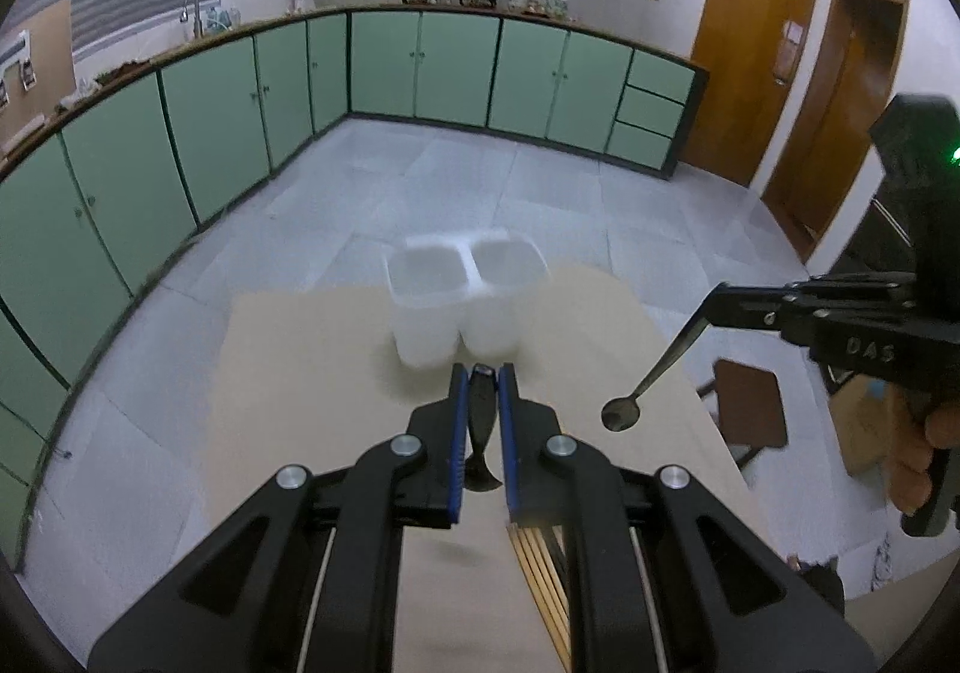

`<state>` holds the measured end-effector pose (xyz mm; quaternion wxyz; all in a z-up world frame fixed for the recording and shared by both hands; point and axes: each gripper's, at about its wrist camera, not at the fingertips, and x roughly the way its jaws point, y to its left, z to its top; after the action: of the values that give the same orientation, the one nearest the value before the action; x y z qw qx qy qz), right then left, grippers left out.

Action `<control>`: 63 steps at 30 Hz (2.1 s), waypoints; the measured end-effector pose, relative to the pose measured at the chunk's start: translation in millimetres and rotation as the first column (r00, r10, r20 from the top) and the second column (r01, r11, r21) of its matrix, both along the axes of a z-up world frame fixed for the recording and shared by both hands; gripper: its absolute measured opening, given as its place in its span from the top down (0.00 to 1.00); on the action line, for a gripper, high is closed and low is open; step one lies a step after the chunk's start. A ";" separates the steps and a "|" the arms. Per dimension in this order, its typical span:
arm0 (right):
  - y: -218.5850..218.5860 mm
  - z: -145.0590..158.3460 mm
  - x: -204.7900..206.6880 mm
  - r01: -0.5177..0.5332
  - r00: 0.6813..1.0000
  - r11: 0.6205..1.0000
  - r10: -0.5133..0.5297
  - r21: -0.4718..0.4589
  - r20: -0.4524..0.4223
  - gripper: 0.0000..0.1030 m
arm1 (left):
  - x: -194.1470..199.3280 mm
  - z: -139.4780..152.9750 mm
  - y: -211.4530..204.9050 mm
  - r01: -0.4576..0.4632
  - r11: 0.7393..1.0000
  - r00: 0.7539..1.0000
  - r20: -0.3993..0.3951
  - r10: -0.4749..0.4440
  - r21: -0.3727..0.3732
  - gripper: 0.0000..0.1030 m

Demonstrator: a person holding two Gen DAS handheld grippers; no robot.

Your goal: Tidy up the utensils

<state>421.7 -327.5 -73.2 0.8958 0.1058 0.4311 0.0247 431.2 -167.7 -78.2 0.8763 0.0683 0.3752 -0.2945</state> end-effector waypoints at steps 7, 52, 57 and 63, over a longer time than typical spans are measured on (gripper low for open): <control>-25.2 34.4 75.4 0.050 0.997 0.999 -0.050 0.014 0.050 0.98 | 77.3 28.8 -29.0 -0.052 0.998 0.997 0.050 0.053 -0.035 0.91; 132.4 -241.9 -266.7 -0.030 0.994 0.986 0.046 -0.162 0.096 0.57 | -268.7 -174.8 135.5 -0.120 0.991 0.981 0.142 0.128 -0.067 0.21; 135.7 -250.1 -254.0 -0.047 0.994 0.981 0.065 -0.191 0.092 0.57 | -269.9 -188.6 133.2 -0.099 0.993 0.988 0.110 0.106 -0.067 0.19; 104.7 -251.8 -251.4 0.042 0.995 0.987 -0.026 -0.155 0.101 0.57 | -264.3 -201.8 112.7 -0.040 0.998 0.997 0.064 0.043 -0.052 0.19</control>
<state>170.4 -222.8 -325.0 0.9217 0.0408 0.3852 -0.0195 166.8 -55.0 -280.0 0.8954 0.0478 0.3404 -0.2831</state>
